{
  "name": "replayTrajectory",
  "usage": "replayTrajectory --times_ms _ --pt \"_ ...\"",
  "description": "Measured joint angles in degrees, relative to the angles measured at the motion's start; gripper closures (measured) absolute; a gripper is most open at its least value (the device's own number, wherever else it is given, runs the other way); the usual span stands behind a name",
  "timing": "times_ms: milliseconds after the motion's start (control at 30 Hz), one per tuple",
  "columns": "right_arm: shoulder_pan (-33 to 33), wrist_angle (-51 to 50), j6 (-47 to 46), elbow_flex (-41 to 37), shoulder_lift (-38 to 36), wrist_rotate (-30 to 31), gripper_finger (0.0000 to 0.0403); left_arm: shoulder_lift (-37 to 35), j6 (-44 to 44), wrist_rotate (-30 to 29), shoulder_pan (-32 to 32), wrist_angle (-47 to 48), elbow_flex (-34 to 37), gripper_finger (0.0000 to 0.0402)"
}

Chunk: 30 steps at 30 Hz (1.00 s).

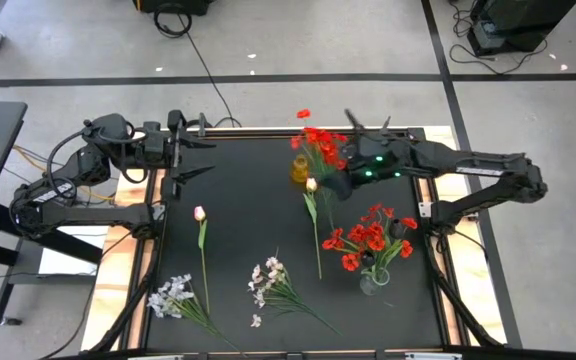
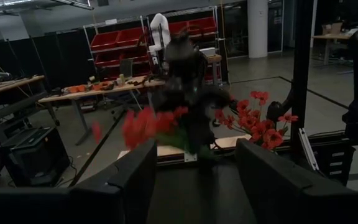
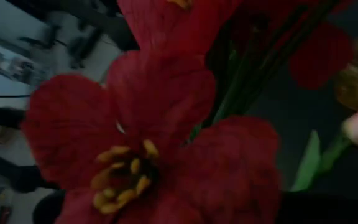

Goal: Sort flowers into vase by color
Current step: Put the red flowers into the transparent vase

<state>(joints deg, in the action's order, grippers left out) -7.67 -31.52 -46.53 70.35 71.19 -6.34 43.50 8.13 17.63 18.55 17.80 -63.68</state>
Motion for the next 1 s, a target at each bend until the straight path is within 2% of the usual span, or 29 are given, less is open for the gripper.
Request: replayTrajectory --times_ms 167,400,633,767,867,933,1000 --pt "3.03 1.57 -0.44 0.0 -5.78 3.71 0.0388 -0.01 0.01 0.0 -0.01 0.01 0.0 0.0177" --pt "11.47 2.37 -0.89 0.0 -12.7 14.14 0.0388 0.0 0.01 0.0 -0.01 0.01 0.0 0.0177" --pt "20.07 6.01 5.2 0.0 -16.49 21.94 0.0387 0.01 0.01 0.0 0.0 0.02 0.0 0.0177" --pt "24.13 12.51 11.12 0.0 -17.84 23.18 0.0387 -0.01 0.01 0.0 0.0 0.02 0.0 0.0177" --pt "26.76 17.33 18.88 0.0 -18.77 22.87 0.0387 -0.02 0.01 0.0 0.0 0.02 0.0 0.0177" --pt "28.31 18.84 24.95 0.0 -19.2 20.73 0.0387 0.0 0.01 0.0 -0.02 0.0 0.0 0.0177" --pt "29.61 18.33 30.49 0.02 -19.25 16.0 0.0385 0.01 0.01 0.0 0.0 0.0 0.0 0.0177"
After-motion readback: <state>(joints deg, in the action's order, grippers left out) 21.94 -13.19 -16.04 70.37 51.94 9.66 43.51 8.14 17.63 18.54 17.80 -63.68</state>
